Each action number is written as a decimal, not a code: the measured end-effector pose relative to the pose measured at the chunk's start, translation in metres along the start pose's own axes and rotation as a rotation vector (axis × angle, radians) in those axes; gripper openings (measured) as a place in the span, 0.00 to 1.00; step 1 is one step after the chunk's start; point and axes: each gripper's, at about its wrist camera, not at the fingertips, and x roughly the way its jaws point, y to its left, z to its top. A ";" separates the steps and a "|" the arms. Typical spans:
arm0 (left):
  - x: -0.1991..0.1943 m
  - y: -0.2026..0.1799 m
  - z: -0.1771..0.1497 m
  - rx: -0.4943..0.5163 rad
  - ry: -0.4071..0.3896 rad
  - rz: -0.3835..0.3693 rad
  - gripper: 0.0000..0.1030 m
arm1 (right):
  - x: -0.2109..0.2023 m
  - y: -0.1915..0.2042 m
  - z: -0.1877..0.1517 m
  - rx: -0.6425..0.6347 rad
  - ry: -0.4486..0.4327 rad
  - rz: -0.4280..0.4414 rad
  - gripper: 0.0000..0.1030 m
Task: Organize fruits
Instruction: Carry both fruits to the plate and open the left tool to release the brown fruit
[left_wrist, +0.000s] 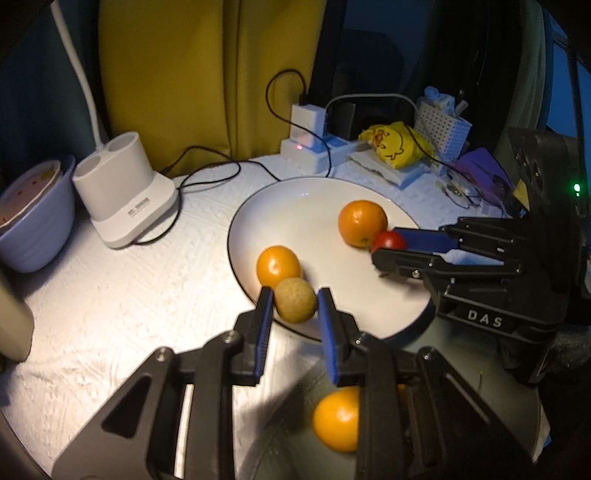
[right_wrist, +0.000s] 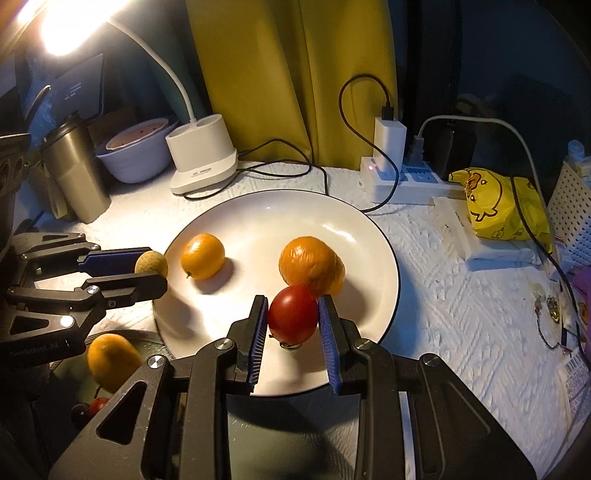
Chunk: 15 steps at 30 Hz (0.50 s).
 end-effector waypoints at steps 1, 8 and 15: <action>0.004 0.001 0.002 0.001 0.006 -0.001 0.24 | 0.002 0.000 0.001 -0.001 -0.002 0.005 0.29; 0.021 0.000 0.010 0.009 0.034 -0.005 0.24 | 0.015 -0.006 0.010 -0.006 -0.007 -0.028 0.29; 0.037 0.000 0.015 -0.001 0.055 0.010 0.25 | 0.020 -0.019 0.015 0.031 -0.012 -0.051 0.29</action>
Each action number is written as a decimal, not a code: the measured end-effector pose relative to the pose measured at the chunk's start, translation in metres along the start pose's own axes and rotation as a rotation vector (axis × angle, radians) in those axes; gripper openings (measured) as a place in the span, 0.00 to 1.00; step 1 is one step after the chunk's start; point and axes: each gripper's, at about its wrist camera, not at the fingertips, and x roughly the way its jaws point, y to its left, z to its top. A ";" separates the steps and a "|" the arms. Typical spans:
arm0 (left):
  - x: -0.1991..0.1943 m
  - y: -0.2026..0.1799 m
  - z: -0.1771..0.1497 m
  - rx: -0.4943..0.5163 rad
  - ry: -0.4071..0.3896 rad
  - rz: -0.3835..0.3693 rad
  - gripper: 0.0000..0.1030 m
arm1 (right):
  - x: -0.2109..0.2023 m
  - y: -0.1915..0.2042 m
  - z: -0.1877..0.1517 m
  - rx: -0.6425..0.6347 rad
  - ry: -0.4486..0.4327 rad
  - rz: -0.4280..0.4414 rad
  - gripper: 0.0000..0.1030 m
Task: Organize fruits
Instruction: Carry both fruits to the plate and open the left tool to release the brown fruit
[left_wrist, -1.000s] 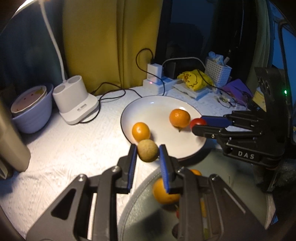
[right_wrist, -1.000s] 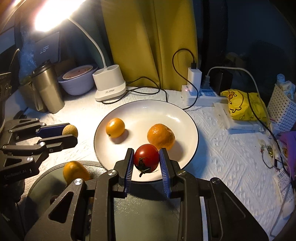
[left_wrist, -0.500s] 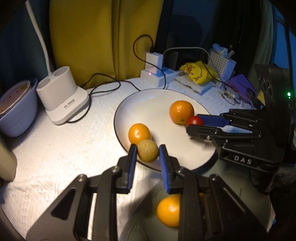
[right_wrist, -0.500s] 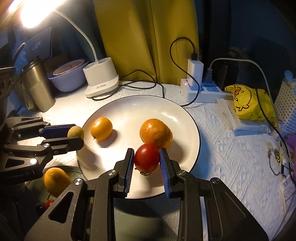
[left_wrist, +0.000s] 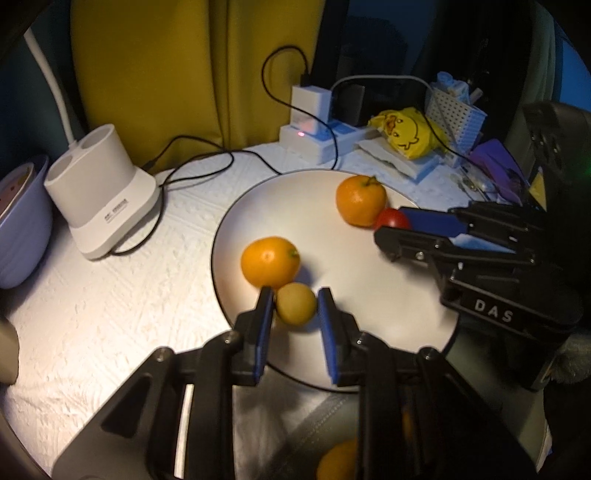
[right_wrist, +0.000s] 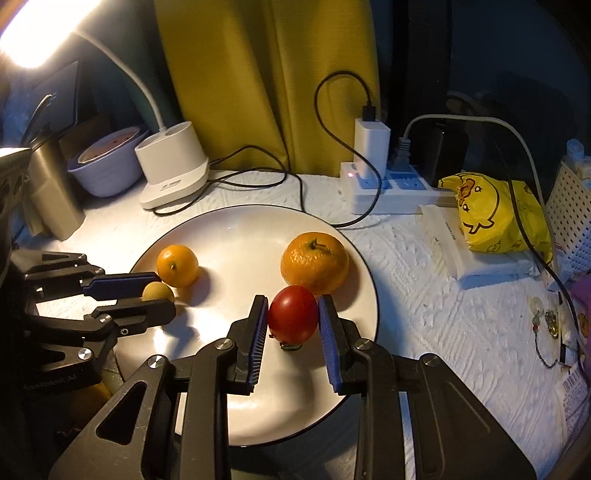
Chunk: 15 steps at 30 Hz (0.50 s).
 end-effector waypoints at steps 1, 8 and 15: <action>0.001 0.000 0.000 -0.002 0.000 0.002 0.25 | 0.000 0.000 0.001 0.002 0.000 -0.002 0.29; -0.009 0.001 0.003 -0.014 -0.023 0.013 0.26 | -0.003 -0.003 0.002 0.022 0.001 -0.016 0.29; -0.029 -0.002 0.004 -0.015 -0.062 0.018 0.28 | -0.016 0.001 0.001 0.019 -0.015 -0.020 0.30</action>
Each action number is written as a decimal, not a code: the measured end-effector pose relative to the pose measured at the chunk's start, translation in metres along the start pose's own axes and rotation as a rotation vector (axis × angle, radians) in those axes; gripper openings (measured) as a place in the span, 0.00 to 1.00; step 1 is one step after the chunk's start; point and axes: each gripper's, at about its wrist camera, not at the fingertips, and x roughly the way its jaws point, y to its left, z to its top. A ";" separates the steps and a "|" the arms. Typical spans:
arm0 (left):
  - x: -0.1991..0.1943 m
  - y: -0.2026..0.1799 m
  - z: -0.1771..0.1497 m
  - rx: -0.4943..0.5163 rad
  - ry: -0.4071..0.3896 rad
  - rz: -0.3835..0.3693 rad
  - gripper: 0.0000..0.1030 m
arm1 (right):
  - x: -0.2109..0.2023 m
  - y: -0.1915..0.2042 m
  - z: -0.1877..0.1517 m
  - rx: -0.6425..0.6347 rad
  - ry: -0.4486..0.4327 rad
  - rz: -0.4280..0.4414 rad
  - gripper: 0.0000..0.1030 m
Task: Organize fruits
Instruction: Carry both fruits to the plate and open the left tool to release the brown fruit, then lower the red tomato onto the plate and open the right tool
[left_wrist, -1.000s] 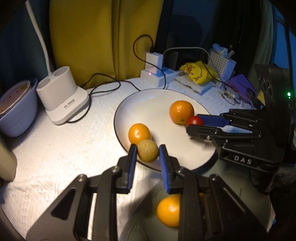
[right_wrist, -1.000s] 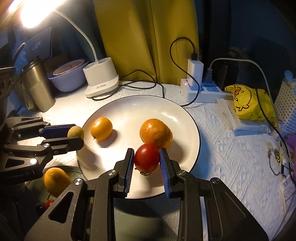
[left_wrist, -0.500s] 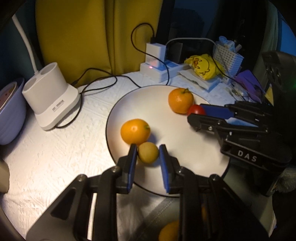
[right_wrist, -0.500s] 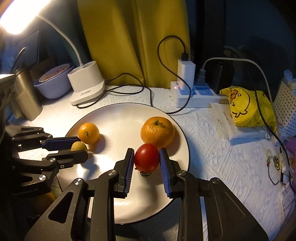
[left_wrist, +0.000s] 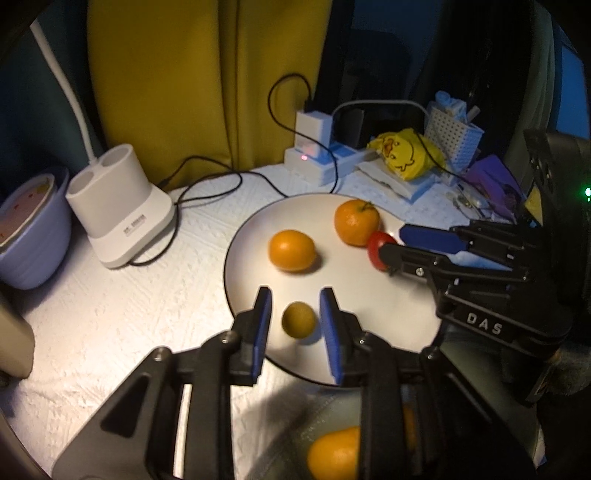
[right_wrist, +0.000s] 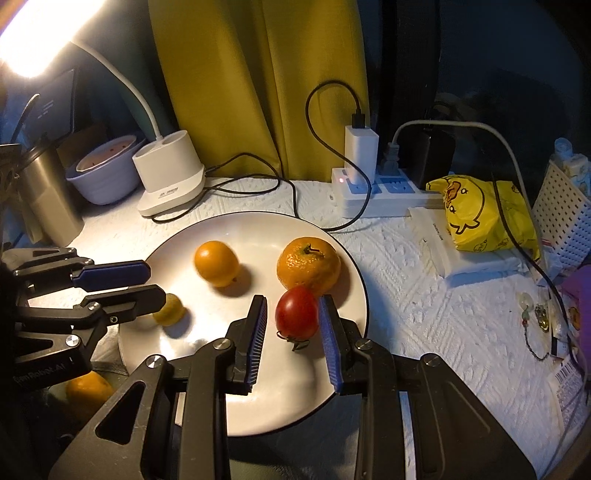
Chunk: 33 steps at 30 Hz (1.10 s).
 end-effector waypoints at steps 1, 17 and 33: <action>-0.004 -0.001 0.000 -0.003 -0.006 0.000 0.28 | -0.002 0.001 0.000 0.000 -0.002 0.000 0.30; -0.056 -0.006 -0.022 -0.043 -0.071 0.016 0.37 | -0.049 0.014 -0.014 0.008 -0.025 0.013 0.30; -0.090 -0.021 -0.053 -0.058 -0.086 0.018 0.38 | -0.084 0.031 -0.041 -0.001 -0.035 0.032 0.30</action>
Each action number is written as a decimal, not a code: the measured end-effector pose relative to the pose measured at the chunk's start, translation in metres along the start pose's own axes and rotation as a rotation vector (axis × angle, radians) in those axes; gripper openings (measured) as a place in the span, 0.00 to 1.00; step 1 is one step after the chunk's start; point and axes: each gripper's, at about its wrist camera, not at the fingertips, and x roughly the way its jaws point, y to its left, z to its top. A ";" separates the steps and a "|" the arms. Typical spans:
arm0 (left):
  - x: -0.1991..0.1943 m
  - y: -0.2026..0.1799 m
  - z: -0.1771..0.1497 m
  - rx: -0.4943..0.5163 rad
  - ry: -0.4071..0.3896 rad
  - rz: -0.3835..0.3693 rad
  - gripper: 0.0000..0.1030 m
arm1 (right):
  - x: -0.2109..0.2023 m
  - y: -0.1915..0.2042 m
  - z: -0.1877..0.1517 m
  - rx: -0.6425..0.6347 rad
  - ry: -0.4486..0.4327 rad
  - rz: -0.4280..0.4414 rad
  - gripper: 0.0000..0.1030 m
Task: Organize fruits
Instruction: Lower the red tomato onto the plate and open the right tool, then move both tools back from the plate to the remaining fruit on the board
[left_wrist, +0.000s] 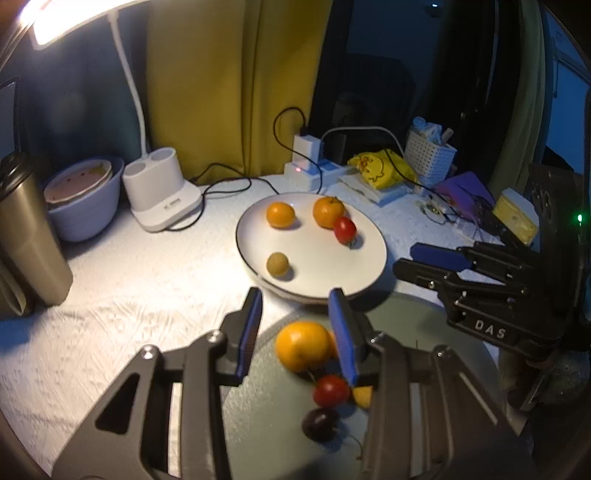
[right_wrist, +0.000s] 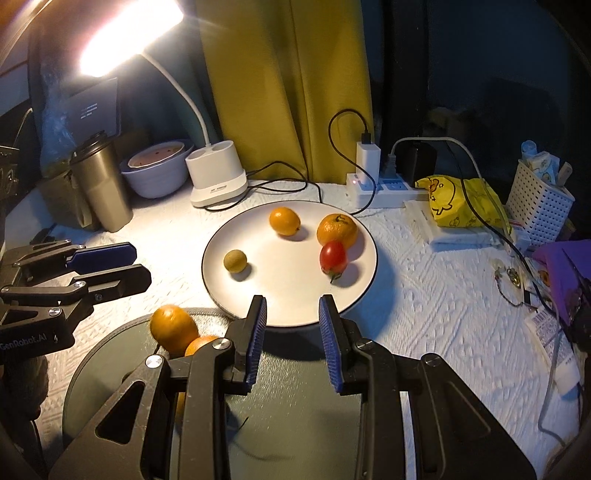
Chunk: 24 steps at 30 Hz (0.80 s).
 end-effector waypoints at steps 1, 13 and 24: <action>-0.001 -0.001 -0.002 -0.001 0.002 0.001 0.38 | -0.001 0.000 -0.002 0.001 0.001 0.001 0.30; -0.002 -0.009 -0.038 -0.031 0.058 0.011 0.38 | -0.010 0.001 -0.024 0.011 0.021 0.019 0.30; 0.004 -0.018 -0.061 -0.033 0.109 0.014 0.38 | -0.011 0.004 -0.044 0.015 0.047 0.044 0.31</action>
